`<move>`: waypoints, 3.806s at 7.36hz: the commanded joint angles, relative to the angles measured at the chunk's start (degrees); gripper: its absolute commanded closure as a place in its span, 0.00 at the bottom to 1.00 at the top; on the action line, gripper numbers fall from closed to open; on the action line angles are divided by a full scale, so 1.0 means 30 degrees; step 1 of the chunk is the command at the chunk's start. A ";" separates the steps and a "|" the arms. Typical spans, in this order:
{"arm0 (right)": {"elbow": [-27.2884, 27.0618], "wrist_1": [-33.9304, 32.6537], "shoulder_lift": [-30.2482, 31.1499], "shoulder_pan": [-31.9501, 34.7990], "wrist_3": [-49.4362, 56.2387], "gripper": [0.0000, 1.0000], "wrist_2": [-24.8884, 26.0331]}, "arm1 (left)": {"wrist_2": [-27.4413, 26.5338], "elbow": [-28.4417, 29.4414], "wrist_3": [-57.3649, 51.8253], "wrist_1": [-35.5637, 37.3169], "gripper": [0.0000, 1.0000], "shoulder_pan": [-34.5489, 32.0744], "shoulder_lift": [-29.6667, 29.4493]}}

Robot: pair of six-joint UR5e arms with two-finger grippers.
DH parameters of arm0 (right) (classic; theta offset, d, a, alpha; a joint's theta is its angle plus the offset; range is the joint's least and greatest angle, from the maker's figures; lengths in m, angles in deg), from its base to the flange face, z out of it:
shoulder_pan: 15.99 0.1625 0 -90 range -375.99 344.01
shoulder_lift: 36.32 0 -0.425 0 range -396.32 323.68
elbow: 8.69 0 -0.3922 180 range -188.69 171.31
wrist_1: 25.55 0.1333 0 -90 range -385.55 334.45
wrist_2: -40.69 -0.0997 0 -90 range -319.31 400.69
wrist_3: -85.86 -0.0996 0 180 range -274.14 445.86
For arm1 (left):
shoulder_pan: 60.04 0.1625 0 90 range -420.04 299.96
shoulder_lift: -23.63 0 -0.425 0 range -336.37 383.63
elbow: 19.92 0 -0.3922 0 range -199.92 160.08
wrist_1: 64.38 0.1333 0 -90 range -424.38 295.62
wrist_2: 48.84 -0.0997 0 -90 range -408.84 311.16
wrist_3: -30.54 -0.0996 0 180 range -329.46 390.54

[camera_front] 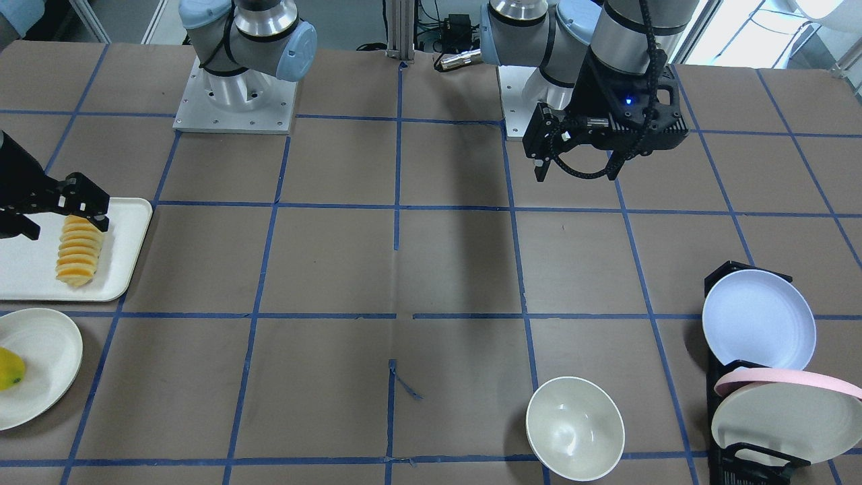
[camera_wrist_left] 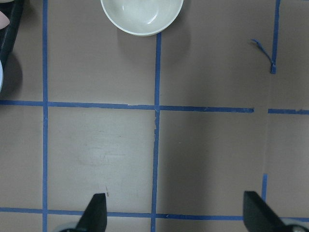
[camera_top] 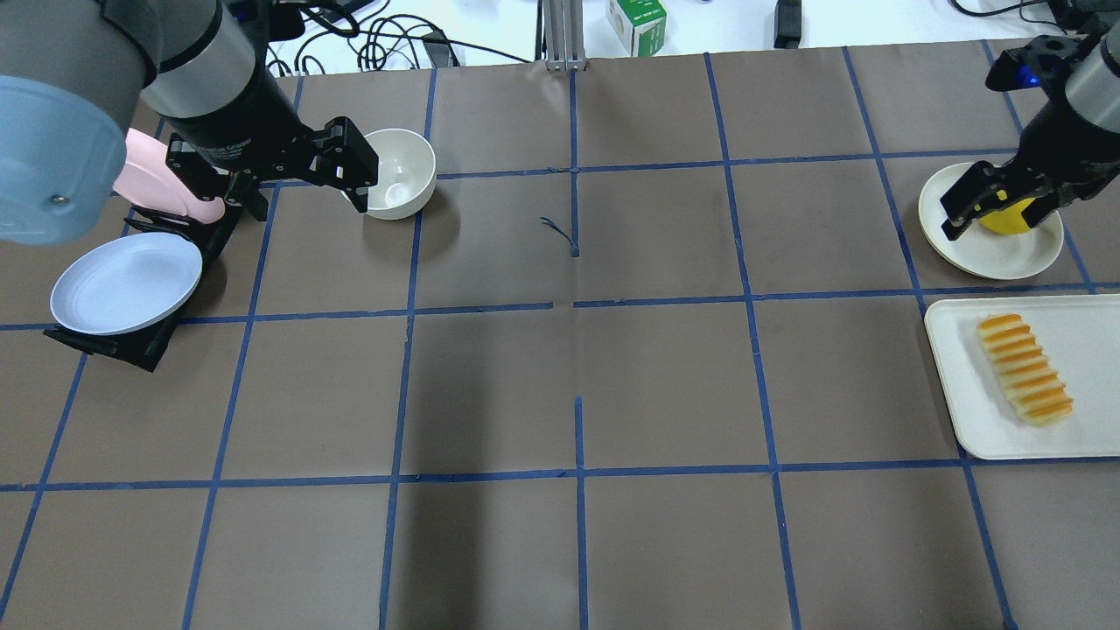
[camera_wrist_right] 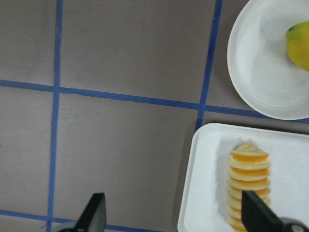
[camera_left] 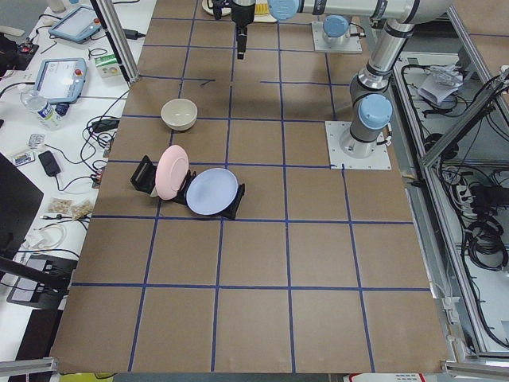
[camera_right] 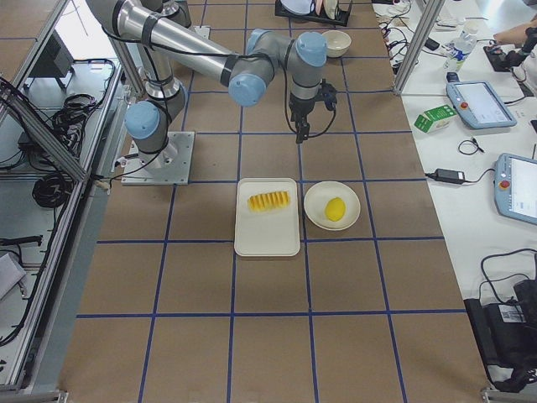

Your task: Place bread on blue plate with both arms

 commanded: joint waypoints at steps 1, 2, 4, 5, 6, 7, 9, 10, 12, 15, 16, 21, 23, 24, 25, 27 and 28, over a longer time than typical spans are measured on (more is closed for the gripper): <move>-0.2651 -0.2745 0.0001 -0.2682 0.2579 0.00 -0.0002 | -0.0061 0.0000 0.0010 0.0001 0.00 0.0000 0.0024; -0.3765 -0.4324 -0.0057 -0.3128 0.3661 0.00 0.0055 | -0.0091 0.0000 0.0010 0.0001 0.00 0.0000 0.0053; -0.5643 -0.6354 -0.0086 -0.4034 0.4608 0.00 0.0699 | -0.0033 -0.0116 0.0010 0.0001 0.00 0.0029 0.0024; -0.5970 -0.6681 -0.0144 -0.4273 0.5625 0.00 0.0700 | -0.0032 -0.0378 0.0010 -0.0057 0.00 0.0291 -0.0034; -0.5974 -0.6684 -0.0348 -0.4275 0.5867 0.00 0.0729 | -0.0003 -0.0439 0.0097 0.0116 0.00 0.1250 -0.0180; -0.5974 -0.6887 -0.0640 -0.4275 0.5956 0.00 0.0730 | 0.0142 -0.0468 0.0040 0.0147 0.00 0.3261 -0.0297; -0.6032 -0.7767 -0.1633 -0.4275 0.6629 0.00 0.1223 | -0.0061 -0.0527 -0.0136 0.0148 0.00 0.6140 -0.0415; -0.6061 -0.8000 -0.2074 -0.4275 0.7269 0.00 0.1779 | -0.0004 -0.0701 -0.0920 0.0321 0.00 0.7632 -0.0648; -0.6120 -0.8325 -0.2806 -0.4655 0.7422 0.00 0.1872 | 0.0232 -0.1840 -0.4408 0.3158 0.00 1.0242 -0.1700; -0.6120 -0.8325 -0.3338 -0.4860 0.7480 0.00 0.1872 | 0.0289 -0.1787 -0.4995 0.5290 0.00 1.3995 -0.4856; -0.6120 -0.8325 -0.3367 -0.4890 0.7510 0.00 0.1843 | 0.0290 -0.1584 -0.5145 0.6928 0.00 1.4207 -0.6261; -0.6091 -0.8267 -0.3807 -0.4891 0.7510 0.18 0.1696 | 0.0055 -0.0644 -0.5879 0.7352 0.49 1.5381 -0.8764; -0.5974 -0.8208 -0.3807 -0.4891 0.7394 0.61 0.1813 | 0.0289 -0.0528 -0.5820 0.7413 0.86 1.5381 -0.9231; -0.5945 -0.8091 -0.3778 -0.4891 0.7248 0.82 0.1785 | 0.0290 -0.0440 -0.5849 0.7413 0.88 1.5352 -0.9350; -0.5944 -0.7974 -0.3604 -0.4891 0.7159 0.97 0.1784 | 0.0261 -0.0381 -0.5849 0.7413 0.89 1.5381 -0.9554; -0.5886 -0.7914 -0.3544 -0.4891 0.7158 1.00 0.1814 | 0.0290 -0.0352 -0.5849 0.7384 1.00 1.5410 -0.9644; -0.5654 -0.7856 -0.3224 -0.4862 0.7129 1.00 0.1756 | 0.0290 -0.0381 -0.5878 0.7297 1.00 1.5440 -0.9615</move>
